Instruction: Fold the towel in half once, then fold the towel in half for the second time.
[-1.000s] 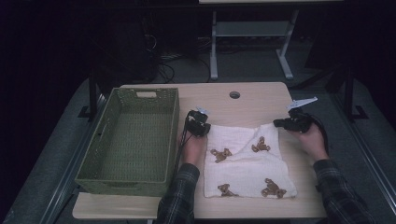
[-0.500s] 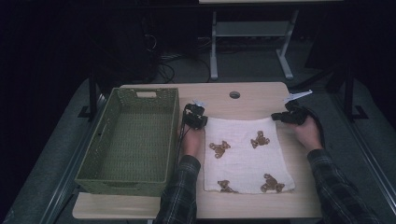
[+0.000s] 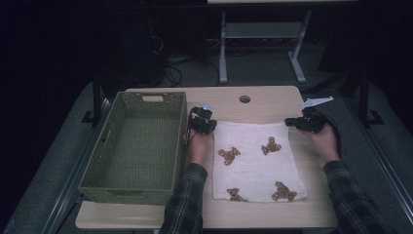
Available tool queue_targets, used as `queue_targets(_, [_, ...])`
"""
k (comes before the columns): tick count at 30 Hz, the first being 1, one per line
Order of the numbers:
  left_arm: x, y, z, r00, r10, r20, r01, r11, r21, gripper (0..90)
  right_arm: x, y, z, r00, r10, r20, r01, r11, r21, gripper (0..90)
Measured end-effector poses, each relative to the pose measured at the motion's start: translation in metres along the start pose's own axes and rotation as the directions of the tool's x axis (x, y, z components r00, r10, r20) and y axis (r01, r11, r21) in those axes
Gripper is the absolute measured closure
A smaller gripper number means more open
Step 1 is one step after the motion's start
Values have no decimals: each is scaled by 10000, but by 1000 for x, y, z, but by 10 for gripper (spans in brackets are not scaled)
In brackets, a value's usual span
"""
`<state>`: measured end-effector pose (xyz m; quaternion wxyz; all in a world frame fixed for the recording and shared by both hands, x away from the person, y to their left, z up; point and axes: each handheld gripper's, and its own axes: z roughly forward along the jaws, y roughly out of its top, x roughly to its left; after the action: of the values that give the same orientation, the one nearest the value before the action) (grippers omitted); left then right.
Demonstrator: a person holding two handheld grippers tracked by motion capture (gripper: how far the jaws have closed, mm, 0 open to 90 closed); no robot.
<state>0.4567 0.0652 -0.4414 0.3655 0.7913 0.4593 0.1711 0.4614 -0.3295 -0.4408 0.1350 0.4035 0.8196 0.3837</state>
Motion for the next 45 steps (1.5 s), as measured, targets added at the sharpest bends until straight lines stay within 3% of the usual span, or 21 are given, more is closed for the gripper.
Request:
queue_targets(6, [-1,-2,-8,9999,-128,94,130,9996,-233,873,5,-2,-8,10000,-30,-43,29,9998,-220,868])
queue_targets(16, [-13,-7,-26,9997,251,34,-250,9989,-395,874,16,-12,-26,9998,-196,-45,192,9974,-690,868])
queue_targets(21, [-17,-13,-33,9998,203,-36,-204,9991,-367,874,23,-19,-33,9996,-290,-36,286,9965,-787,868])
queue_targets(27, [-21,-22,-39,9995,271,-138,-277,9988,-397,874,32,-30,-40,9991,-421,-70,415,9964,-735,868])
queue_targets(37, [-38,-42,-48,9960,688,-563,-708,9969,-346,874,47,-42,-52,9973,-731,-73,726,9957,-569,868])
queue_targets(45, [-46,-58,-56,9963,728,-447,-746,9965,-378,874,57,-55,-55,9973,-718,-175,714,9972,-222,868])
